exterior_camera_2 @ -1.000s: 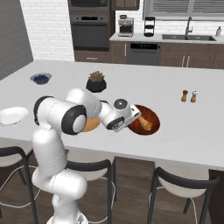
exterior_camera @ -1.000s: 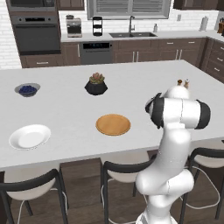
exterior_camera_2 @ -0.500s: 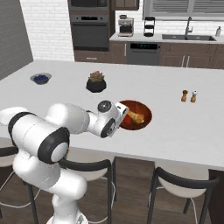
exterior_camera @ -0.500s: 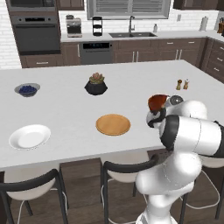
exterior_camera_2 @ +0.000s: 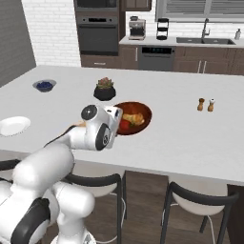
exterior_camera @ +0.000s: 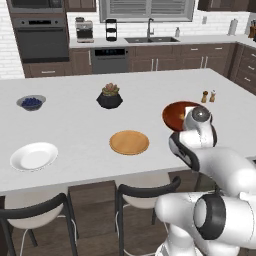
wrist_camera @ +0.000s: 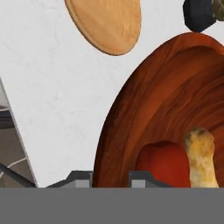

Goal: Pick the chicken drumstick and bell pepper from their plates and place them in the bowl. Then put the bowl in the fridge.

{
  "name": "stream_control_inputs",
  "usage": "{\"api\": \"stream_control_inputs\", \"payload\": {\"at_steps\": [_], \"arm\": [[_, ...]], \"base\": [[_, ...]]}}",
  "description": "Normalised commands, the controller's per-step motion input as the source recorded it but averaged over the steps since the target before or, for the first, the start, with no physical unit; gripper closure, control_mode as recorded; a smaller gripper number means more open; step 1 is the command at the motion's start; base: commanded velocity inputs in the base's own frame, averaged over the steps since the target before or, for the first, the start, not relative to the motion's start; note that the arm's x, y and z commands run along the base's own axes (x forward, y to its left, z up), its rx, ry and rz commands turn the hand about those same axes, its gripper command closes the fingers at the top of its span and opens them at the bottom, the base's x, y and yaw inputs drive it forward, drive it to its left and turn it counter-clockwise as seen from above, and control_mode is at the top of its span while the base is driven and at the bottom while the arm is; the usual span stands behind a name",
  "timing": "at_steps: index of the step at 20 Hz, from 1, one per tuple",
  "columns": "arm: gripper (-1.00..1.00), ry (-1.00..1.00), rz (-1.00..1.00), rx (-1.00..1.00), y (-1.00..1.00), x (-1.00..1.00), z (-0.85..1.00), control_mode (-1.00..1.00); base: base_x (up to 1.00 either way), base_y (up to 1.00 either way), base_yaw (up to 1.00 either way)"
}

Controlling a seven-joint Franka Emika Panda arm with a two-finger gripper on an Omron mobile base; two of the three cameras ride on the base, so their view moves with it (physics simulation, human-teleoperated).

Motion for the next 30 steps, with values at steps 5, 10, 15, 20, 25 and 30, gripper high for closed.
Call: {"api": "stream_control_inputs", "payload": {"at_steps": [5, 10, 15, 20, 25, 30], "arm": [[1.0, 0.16, 0.17, -0.01, 0.26, -0.63, 0.86, -1.0], [1.0, 0.09, 0.15, 0.0, 0.37, -0.82, 0.55, -1.0], [1.0, 0.0, 0.07, 0.0, 0.52, -1.0, 0.01, -1.0], [1.0, -0.11, 0.03, 0.0, 0.28, -0.81, 0.06, -1.0], [1.0, 0.0, 0.03, 0.0, 0.17, -0.78, 0.24, -1.0], [1.0, 0.0, 0.0, 0.0, 0.41, -0.95, 0.0, -1.0]], "base": [[0.0, 0.0, 0.0], [0.0, 0.0, 0.0], [0.0, 0.0, 0.0], [0.0, 0.0, 0.0], [0.0, 0.0, 0.0], [0.0, 0.0, 0.0]]}}
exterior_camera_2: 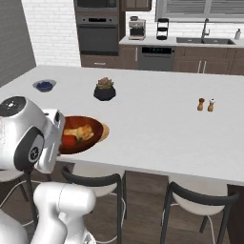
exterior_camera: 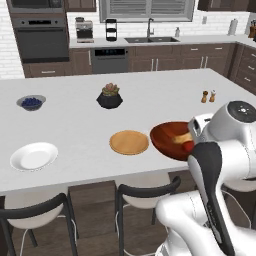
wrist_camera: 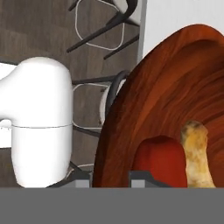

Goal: Pick the chicken drumstick and bell pepper from their plates and place them in the bowl. Then put the bowl in the fridge.

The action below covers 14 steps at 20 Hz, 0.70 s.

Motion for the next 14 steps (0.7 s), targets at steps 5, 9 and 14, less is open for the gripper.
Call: {"api": "stream_control_inputs", "payload": {"at_steps": [5, 9, 14], "arm": [[1.0, -0.08, 0.0, 0.01, 0.07, -0.57, -0.09, -1.0], [1.0, 0.0, 0.0, 0.0, 0.0, 0.0, 0.0, -1.0], [1.0, 0.0, 0.0, 0.0, 0.0, 0.0, 0.0, 1.0]], "base": [[0.0, 0.0, 0.0], [0.0, 0.0, 0.0], [-0.33, 0.0, 0.0]]}}
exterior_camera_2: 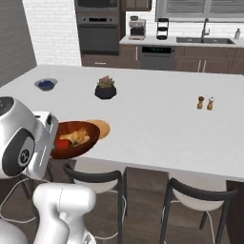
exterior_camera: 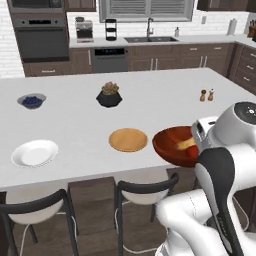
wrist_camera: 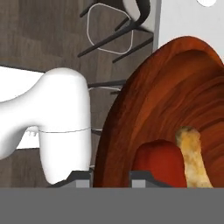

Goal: Pick the chicken drumstick and bell pepper from their plates and place them in the bowl. Then put the bowl in the fridge.

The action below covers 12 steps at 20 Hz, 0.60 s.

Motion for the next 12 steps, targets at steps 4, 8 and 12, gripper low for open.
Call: {"api": "stream_control_inputs", "payload": {"at_steps": [4, 8, 12], "arm": [[1.0, 0.0, 0.0, 0.0, 0.0, 0.0, 0.0, 1.0], [1.0, 0.0, 0.0, 0.0, 0.0, 0.0, 0.0, 1.0], [1.0, 0.0, 0.0, 0.0, 0.0, 0.0, 0.0, 1.0]], "base": [[-0.96, -0.13, -0.14], [-0.16, -0.16, -0.44], [0.15, -0.1, -0.58]]}}
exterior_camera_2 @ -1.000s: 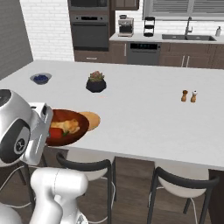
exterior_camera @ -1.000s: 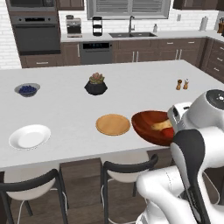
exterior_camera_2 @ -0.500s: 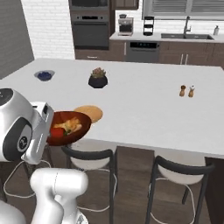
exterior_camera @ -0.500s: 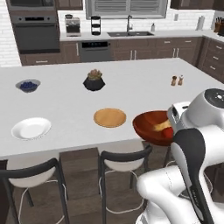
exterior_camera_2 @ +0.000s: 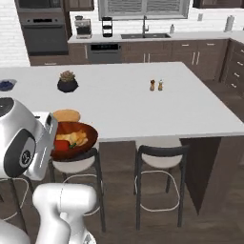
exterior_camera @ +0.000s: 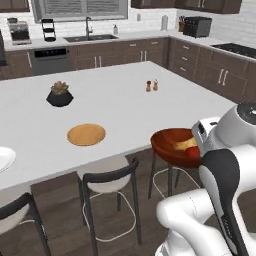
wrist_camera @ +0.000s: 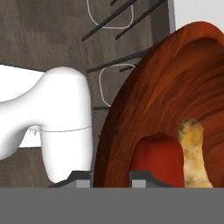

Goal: Pick the chicken drumstick and bell pepper from their plates and place them in the bowl. Then put the bowl in the fridge.

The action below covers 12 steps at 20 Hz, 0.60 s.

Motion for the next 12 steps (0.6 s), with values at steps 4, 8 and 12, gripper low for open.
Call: {"api": "stream_control_inputs", "payload": {"at_steps": [4, 8, 12], "arm": [[1.0, 0.0, 0.0, 0.0, 0.0, 0.0, 0.0, 1.0], [1.0, 0.0, 0.0, 0.0, 0.0, 0.0, 0.0, 1.0], [1.0, 0.0, 0.0, 0.0, 0.0, 0.0, 0.0, 1.0]], "base": [[0.3, 0.0, -0.65], [0.3, -0.01, -0.67], [0.3, -0.03, -0.69]]}}
